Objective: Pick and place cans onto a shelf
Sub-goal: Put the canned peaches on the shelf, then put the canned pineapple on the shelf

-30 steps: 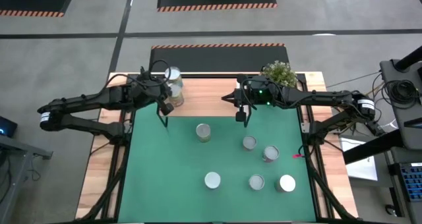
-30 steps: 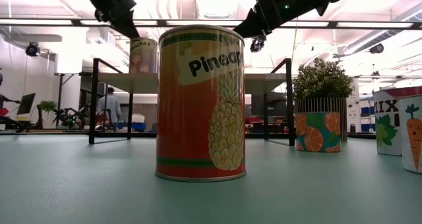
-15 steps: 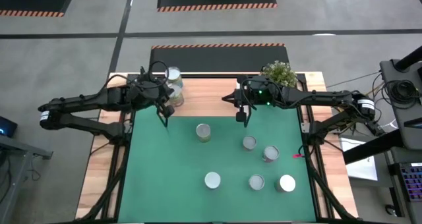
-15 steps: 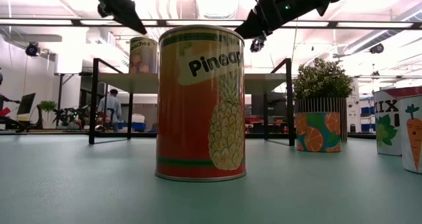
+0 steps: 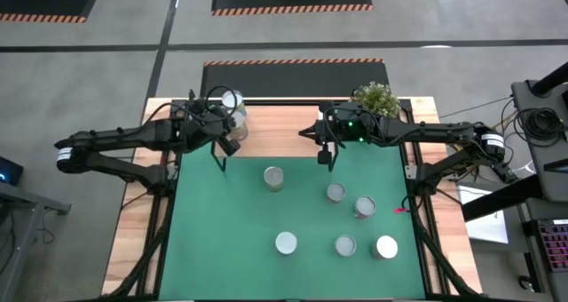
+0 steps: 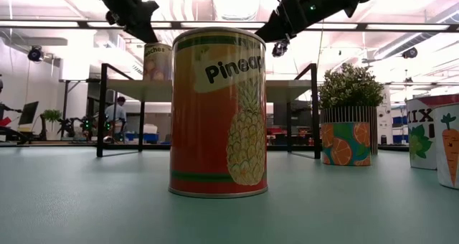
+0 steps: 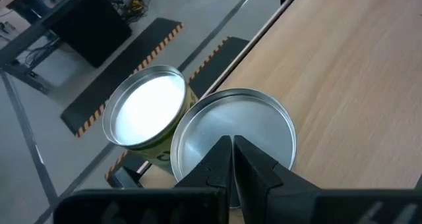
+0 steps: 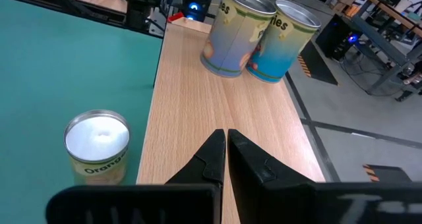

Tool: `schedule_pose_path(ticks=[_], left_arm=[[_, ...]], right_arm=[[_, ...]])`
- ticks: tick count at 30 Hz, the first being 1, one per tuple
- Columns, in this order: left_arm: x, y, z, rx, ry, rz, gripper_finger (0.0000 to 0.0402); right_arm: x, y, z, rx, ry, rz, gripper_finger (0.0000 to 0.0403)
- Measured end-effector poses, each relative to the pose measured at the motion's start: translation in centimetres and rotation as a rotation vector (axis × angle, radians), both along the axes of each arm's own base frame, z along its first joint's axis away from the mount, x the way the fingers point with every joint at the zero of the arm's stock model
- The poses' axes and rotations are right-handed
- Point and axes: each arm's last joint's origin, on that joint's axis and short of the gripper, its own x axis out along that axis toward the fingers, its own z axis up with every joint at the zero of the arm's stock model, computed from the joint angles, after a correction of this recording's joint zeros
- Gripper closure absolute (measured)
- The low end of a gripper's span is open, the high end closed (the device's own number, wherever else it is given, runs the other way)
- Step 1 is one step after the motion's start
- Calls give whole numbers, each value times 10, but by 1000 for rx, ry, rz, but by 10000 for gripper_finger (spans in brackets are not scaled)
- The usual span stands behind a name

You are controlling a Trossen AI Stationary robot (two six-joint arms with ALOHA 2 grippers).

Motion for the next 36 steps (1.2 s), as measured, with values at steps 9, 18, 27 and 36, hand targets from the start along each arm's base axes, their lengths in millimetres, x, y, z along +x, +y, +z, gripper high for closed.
schedule_pose_path(ticks=[9,18,27,36], left_arm=[[-1,-1,1,-11,-20,9,402],[-2,-12,13,-7,-84,-48,402],[7,-62,10,-9,-180,-288,402],[0,-129,5,178,-186,-731,402]], right_arm=[[0,0,0,1,4,0,394],[0,0,-1,2,8,0,394],[0,11,-6,107,50,3,394],[6,72,-3,270,100,133,394]])
